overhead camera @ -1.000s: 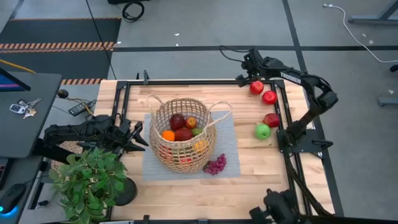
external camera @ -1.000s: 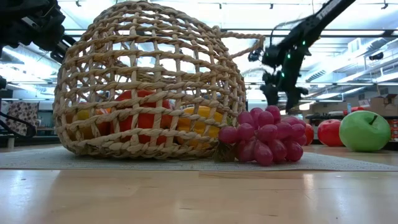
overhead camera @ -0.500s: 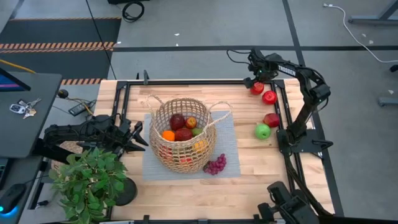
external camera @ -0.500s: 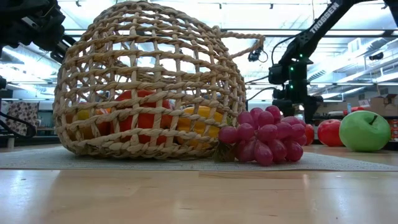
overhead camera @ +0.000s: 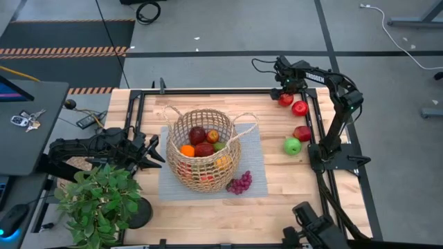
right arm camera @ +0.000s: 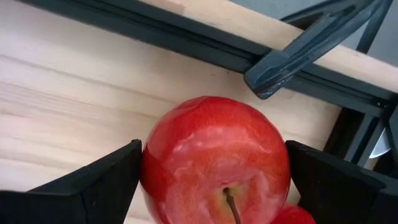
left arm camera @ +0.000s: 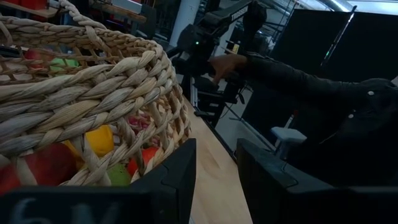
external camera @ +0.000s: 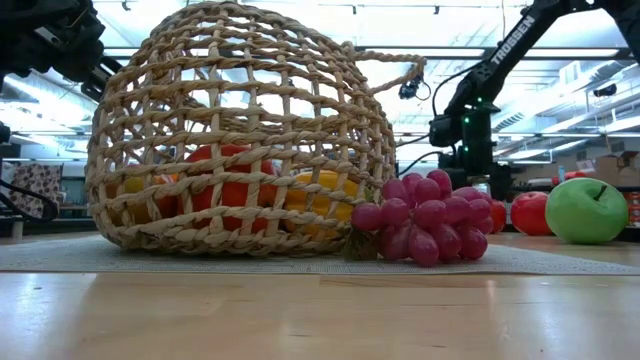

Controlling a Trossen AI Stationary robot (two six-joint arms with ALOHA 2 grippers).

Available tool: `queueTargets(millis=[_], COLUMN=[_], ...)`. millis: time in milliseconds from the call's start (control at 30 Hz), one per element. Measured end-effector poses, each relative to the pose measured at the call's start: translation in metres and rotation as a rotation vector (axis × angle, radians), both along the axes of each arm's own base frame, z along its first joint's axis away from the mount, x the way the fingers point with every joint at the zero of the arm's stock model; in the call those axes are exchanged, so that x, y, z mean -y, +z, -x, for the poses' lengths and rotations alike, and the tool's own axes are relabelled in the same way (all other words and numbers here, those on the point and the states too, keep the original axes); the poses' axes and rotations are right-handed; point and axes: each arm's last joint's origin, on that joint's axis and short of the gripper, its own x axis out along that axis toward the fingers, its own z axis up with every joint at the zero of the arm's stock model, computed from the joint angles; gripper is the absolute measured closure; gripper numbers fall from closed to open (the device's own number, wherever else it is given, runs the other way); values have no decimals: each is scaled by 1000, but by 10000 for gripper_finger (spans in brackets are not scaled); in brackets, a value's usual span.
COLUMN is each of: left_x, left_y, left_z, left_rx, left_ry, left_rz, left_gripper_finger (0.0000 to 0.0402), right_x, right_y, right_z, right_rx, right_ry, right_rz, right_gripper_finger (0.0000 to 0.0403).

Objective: Build produce basket
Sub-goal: Put the top red apple into the brown basket

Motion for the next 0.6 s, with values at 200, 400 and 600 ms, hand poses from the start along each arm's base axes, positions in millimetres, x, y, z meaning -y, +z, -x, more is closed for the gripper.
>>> queueTargets(millis=[200,400,600], left_x=[0,0,0], left_y=[0,0,0], left_z=[0,0,0], left_rx=[0,0,0], left_ry=[0,0,0], left_rz=[1,0,0], left_gripper_finger=[280,280,280], right_x=[-2,-7,-17], right_y=[-1,1,16], right_z=[-2,-4,-11], right_rx=[3,6,76], right_ry=[9,48,111], right_rz=[-11,-32,-19], right_gripper_finger=[16,48,49])
